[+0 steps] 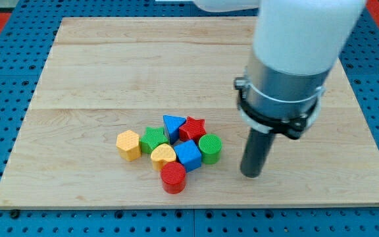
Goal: Move the green circle away from the group of blocks
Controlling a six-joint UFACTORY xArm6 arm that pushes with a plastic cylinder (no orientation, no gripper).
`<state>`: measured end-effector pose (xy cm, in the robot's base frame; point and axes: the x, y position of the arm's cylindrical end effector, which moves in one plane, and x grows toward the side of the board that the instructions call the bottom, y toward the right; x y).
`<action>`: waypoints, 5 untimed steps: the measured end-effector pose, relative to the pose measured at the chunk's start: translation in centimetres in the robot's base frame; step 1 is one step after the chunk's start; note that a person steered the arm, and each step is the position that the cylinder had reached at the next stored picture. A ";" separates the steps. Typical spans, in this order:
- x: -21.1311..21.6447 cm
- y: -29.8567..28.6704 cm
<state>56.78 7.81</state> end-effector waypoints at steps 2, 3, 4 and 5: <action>-0.3 -5.6; -2.0 -5.8; -6.0 -5.8; -7.5 -3.0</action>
